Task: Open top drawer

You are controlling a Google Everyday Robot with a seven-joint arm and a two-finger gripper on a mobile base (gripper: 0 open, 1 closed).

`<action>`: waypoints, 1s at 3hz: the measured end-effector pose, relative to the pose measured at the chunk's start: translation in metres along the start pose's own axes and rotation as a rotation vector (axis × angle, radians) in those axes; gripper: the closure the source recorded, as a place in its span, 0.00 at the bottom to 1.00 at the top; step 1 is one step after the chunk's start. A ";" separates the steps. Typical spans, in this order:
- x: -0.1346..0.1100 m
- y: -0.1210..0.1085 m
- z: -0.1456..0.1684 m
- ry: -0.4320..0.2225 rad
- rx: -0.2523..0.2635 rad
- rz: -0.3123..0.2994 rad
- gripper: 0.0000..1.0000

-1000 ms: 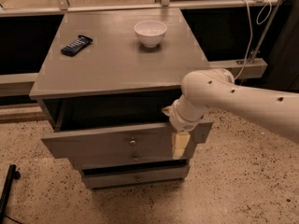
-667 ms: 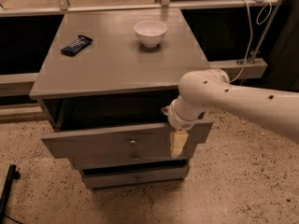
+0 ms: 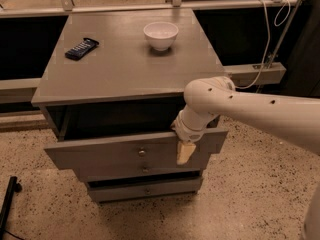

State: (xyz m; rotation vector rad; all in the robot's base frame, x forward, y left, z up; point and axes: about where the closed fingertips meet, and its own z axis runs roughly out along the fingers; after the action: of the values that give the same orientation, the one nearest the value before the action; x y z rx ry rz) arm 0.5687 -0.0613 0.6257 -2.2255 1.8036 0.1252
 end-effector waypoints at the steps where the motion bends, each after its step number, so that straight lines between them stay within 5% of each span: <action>1: -0.011 0.013 -0.009 0.006 -0.033 -0.058 0.24; 3: -0.018 0.043 -0.010 -0.011 -0.112 -0.103 0.23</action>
Offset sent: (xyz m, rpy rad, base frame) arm -0.0599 0.0066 0.0072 -0.0356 0.1089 0.1595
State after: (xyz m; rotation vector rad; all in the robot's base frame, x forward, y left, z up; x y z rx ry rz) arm 0.5217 -0.0552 0.6331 -2.3841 1.7116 0.2235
